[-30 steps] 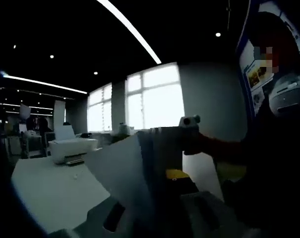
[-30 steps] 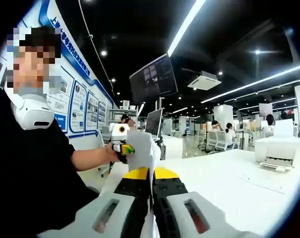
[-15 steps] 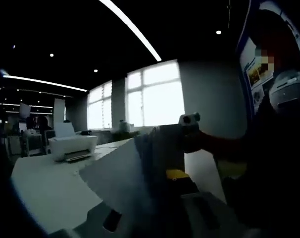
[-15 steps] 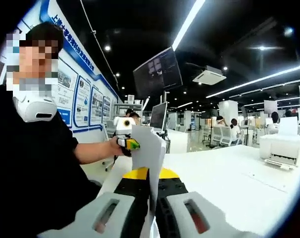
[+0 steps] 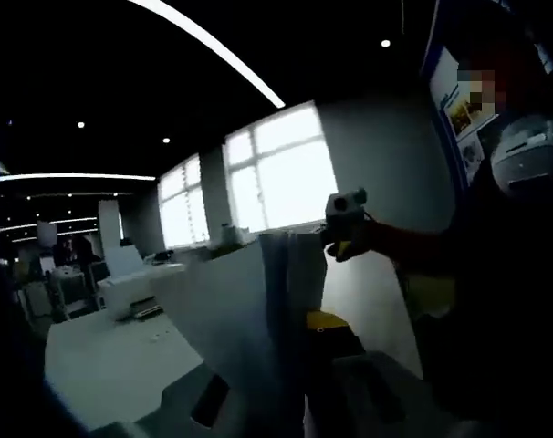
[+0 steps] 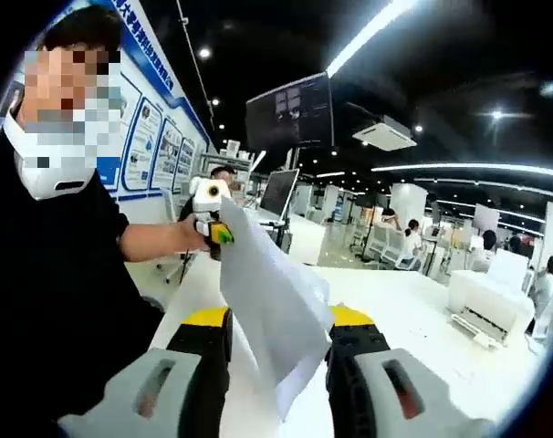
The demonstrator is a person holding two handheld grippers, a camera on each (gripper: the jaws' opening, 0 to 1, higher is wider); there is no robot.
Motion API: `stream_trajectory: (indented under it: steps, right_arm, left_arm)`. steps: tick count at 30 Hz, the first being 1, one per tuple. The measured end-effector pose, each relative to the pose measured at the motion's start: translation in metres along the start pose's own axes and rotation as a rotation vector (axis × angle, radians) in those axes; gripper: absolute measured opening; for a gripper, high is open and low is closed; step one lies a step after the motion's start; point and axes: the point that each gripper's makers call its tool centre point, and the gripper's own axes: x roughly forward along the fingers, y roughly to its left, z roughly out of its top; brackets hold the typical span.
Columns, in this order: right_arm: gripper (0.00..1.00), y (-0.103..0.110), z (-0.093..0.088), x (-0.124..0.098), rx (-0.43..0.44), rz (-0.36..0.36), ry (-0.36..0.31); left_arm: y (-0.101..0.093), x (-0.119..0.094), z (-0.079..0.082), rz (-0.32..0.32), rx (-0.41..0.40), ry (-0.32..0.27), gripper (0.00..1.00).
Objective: Organize the stack of printing papers by aligning and flattening the scattered papers on the table
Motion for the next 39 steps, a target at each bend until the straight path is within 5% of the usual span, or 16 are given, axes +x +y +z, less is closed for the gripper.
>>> stream_trajectory:
  steps: [3,13,21,30,33,35,36,39]
  right_arm:
    - [0.45,-0.005,0.004,-0.006,-0.051,-0.02,0.088]
    - [0.5,0.012,0.037,0.002,-0.172,0.054,0.148]
    - [0.46,0.036,0.026,0.029,-0.189,0.191,0.275]
    - [0.36,0.046,0.032,0.041,-0.2,0.251,0.314]
    - [0.24,0.051,0.033,0.044,-0.207,0.266,0.313]
    - [0.0,0.054,0.025,0.044,-0.208,0.281,0.355]
    - [0.0,0.053,0.025,0.045,-0.142,0.261,0.362]
    - [0.0,0.045,0.026,0.043,-0.167,0.235,0.353]
  left_arm:
    - [0.002,0.002,0.01,-0.01,0.045,0.065,0.04]
    - [0.001,0.02,0.045,-0.1,0.1,0.277,0.05]
    - [-0.022,0.043,0.065,-0.211,0.218,0.448,0.05]
    - [-0.031,0.064,0.076,-0.27,0.329,0.642,0.05]
    - [-0.035,0.071,0.077,-0.271,0.349,0.648,0.05]
    - [-0.037,0.074,0.076,-0.277,0.357,0.651,0.05]
    - [-0.037,0.074,0.075,-0.28,0.357,0.655,0.05]
    - [-0.028,0.077,0.077,-0.237,0.342,0.602,0.06]
